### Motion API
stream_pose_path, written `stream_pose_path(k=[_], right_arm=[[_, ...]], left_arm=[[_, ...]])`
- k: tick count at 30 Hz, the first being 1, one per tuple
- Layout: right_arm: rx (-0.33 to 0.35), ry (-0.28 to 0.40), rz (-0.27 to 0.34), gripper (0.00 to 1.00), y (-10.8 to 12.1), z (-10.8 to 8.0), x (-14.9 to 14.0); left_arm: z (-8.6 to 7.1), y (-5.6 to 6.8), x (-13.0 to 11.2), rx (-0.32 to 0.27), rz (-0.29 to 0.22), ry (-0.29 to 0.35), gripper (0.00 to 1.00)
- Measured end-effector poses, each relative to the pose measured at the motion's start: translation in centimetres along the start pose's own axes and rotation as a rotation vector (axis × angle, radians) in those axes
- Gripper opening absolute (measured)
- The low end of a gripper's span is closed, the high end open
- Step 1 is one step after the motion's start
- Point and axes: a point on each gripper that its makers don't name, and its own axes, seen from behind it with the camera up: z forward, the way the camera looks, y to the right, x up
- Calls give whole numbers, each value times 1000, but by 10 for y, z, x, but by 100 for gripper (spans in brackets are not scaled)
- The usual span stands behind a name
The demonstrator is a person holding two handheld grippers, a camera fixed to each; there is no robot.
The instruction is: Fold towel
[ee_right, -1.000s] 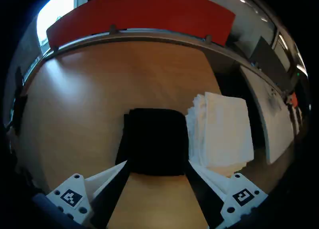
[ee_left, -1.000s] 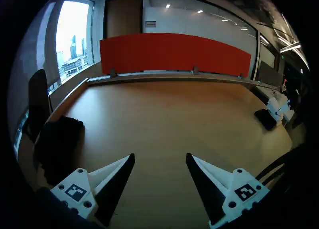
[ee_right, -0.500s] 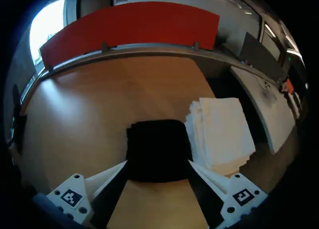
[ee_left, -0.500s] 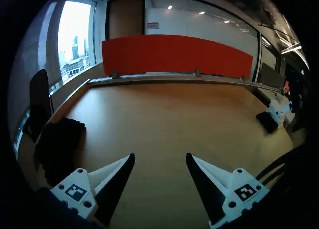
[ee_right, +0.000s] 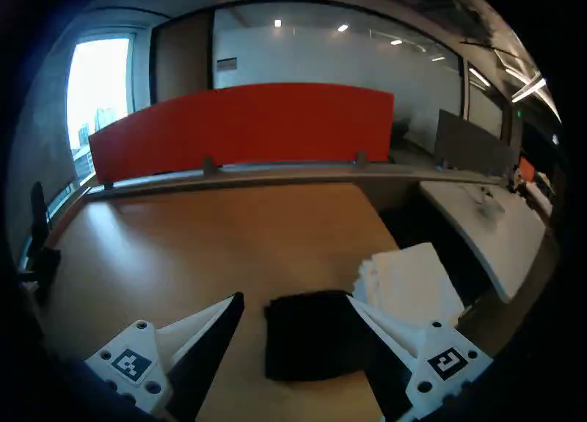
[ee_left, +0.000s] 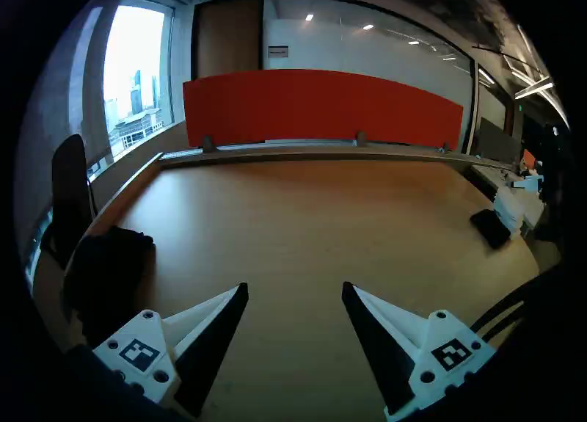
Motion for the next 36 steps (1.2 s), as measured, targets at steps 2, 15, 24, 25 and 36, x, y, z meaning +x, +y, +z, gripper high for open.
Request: stream_pose_path(k=[2, 15, 24, 25, 36], right_arm=[[0, 62, 0, 97, -4, -4, 15], [25, 320, 46, 97, -26, -23, 69], [-3, 331, -2, 97, -33, -20, 70], [-1, 331, -4, 97, -36, -20, 71], [9, 357, -27, 97, -60, -22, 87]], left_arm=[[1, 0, 2, 1, -1, 3, 95], [2, -3, 11, 4, -2, 22, 95], [6, -3, 20, 3, -2, 40, 95], [6, -4, 22, 3, -4, 43, 95], [10, -14, 56, 15, -12, 131, 95]])
